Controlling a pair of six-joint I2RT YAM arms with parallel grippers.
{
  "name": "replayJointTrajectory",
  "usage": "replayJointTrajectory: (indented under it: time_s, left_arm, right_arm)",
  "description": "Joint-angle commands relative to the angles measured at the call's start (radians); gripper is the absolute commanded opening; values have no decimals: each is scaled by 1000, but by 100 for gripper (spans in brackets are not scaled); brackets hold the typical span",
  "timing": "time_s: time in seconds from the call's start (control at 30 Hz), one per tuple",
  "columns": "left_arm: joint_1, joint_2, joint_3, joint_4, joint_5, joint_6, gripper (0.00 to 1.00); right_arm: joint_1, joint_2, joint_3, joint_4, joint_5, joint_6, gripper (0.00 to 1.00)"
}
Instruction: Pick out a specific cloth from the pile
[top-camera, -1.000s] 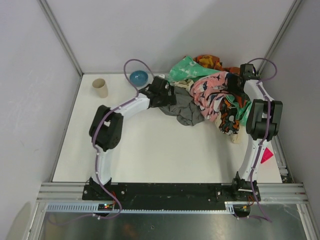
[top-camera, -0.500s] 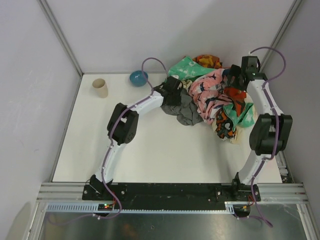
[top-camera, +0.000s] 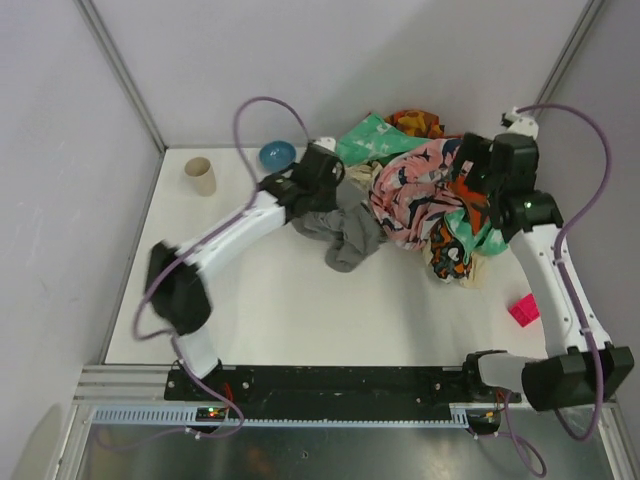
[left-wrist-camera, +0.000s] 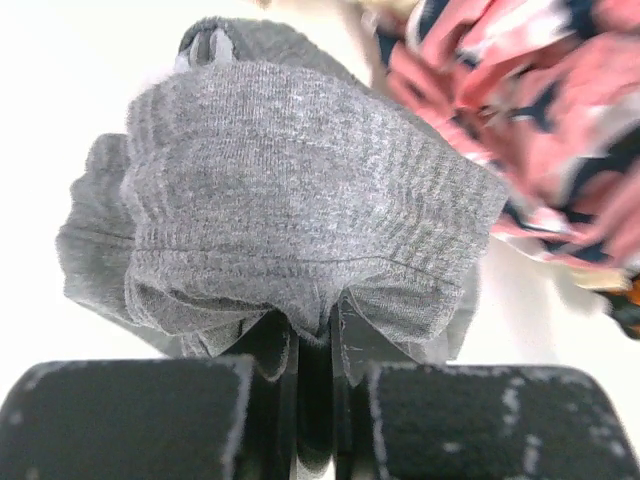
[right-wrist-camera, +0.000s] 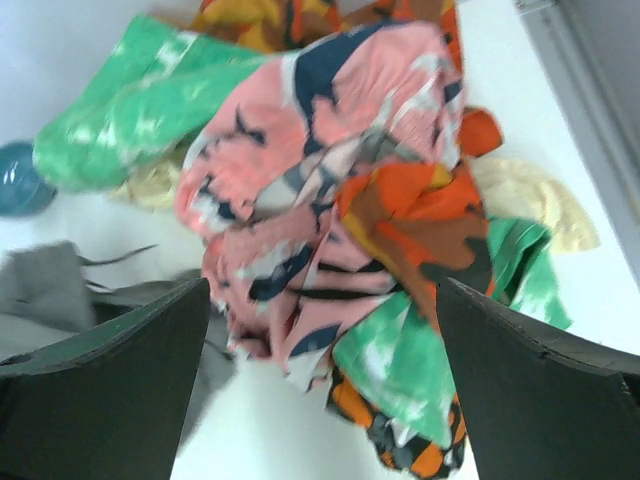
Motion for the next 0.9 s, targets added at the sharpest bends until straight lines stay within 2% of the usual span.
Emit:
replayJointTrajectory:
  time_s: [0.0, 0.17, 0.37, 0.5, 0.67, 0.73, 0.77, 0.83, 0.87]
  left_arm:
    - [-19, -405, -113, 23, -156, 10, 1]
    - [-34, -762, -297, 21, -247, -27, 1]
    - [-36, -1118, -510, -5, -317, -120, 1]
    - [-36, -1215, -625, -70, -407, -204, 1]
    - [-32, -1183, -756, -114, -440, -308, 2]
    - [-20, -1132, -811, -118, -427, -360, 14]
    - [-11, -1100, -837, -118, -407, -381, 29]
    - [7, -1035, -872, -119, -343, -411, 75]
    - [16, -1002, -877, -122, -312, -419, 87]
  right_arm:
    - [118, -97, -125, 5, 62, 48, 99]
    - [240, -215, -264, -13, 109, 107, 99]
    - [361, -333, -394, -60, 209, 189, 99]
    - [415, -396, -459, -95, 234, 245, 99]
    - [457, -431, -514, -126, 227, 292, 99]
    - [468, -437, -532, -123, 215, 294, 99]
    - [471, -440, -542, -112, 207, 286, 99]
    - [473, -450, -569, -83, 188, 260, 99]
    - [474, -458, -581, -73, 181, 249, 99]
